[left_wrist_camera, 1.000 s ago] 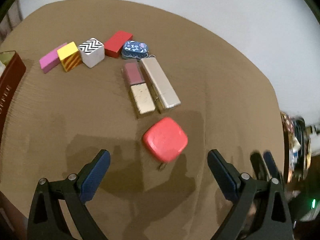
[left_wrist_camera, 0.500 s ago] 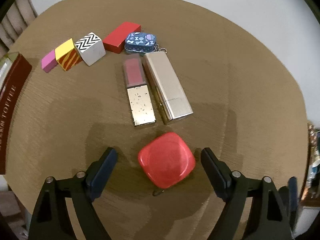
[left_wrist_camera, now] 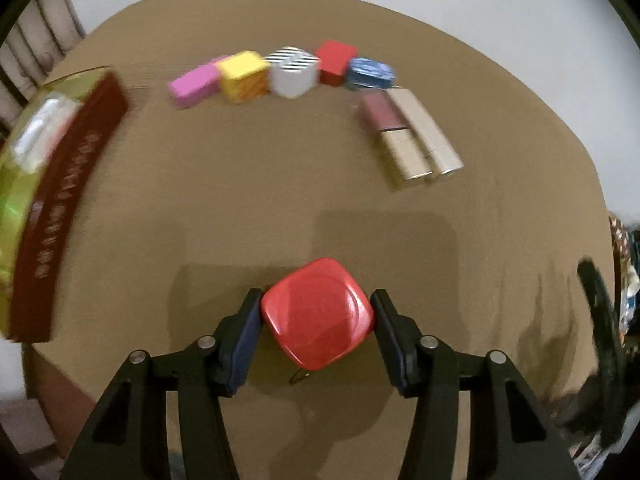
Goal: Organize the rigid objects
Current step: 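Carry the red tape measure into the tin and open the left tool, then grasp the gold ribbed power bank with the right tool, then lower the gold power bank into the tin and open the right tool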
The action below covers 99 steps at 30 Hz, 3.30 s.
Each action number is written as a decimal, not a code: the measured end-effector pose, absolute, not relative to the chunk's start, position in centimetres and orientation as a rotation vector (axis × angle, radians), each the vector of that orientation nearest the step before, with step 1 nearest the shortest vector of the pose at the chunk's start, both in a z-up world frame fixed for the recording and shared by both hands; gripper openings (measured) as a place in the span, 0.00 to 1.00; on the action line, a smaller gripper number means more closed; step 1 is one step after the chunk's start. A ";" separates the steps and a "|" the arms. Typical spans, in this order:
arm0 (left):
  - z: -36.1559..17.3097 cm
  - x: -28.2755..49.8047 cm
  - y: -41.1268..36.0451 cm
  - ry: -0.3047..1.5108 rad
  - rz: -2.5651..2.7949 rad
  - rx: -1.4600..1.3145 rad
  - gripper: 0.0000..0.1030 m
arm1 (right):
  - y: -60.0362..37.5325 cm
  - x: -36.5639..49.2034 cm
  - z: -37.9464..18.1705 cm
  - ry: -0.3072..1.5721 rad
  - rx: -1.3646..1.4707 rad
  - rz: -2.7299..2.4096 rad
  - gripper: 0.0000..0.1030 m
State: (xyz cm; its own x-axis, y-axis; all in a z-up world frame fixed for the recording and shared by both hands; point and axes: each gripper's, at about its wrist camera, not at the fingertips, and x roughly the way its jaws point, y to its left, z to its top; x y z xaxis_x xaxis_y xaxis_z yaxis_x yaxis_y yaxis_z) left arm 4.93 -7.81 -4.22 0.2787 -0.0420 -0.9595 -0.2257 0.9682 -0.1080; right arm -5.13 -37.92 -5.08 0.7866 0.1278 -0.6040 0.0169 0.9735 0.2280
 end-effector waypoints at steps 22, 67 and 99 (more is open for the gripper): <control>2.4 -2.0 18.9 1.134 0.356 -0.304 0.49 | -34.2 -3.2 -7.3 0.846 0.051 0.060 0.72; 1.7 -5.3 15.2 1.024 0.216 -0.210 0.72 | -18.7 9.4 -4.4 1.065 -0.270 0.289 0.56; 1.3 -13.1 12.1 0.897 0.278 -0.090 0.85 | -6.4 7.1 5.4 1.022 -0.089 0.612 0.28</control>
State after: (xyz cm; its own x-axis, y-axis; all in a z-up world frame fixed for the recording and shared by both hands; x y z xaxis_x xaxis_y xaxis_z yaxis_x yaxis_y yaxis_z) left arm -13.13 12.06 1.33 0.5907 0.2005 -0.7816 -0.2758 0.9605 0.0380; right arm 7.07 -6.37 5.39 0.3705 0.4361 -0.8201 -0.5170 0.8303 0.2079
